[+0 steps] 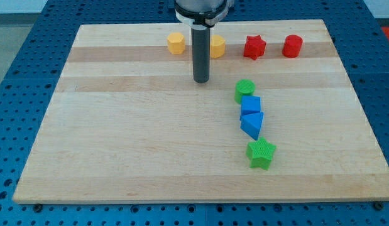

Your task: Push the blue cube left a bit along with green star

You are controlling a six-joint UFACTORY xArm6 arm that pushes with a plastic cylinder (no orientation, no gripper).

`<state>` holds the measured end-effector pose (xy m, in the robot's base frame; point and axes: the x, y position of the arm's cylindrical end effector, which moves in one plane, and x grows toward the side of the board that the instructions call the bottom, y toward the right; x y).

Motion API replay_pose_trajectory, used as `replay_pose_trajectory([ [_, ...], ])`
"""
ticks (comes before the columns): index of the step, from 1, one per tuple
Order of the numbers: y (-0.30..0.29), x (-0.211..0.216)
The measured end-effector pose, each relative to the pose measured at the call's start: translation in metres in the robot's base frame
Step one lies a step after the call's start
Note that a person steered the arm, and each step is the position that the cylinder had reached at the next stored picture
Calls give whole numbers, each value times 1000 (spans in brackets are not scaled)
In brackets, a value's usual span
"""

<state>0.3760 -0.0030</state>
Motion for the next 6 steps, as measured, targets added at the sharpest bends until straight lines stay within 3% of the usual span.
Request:
replay_pose_trajectory([
  [6,0,-1],
])
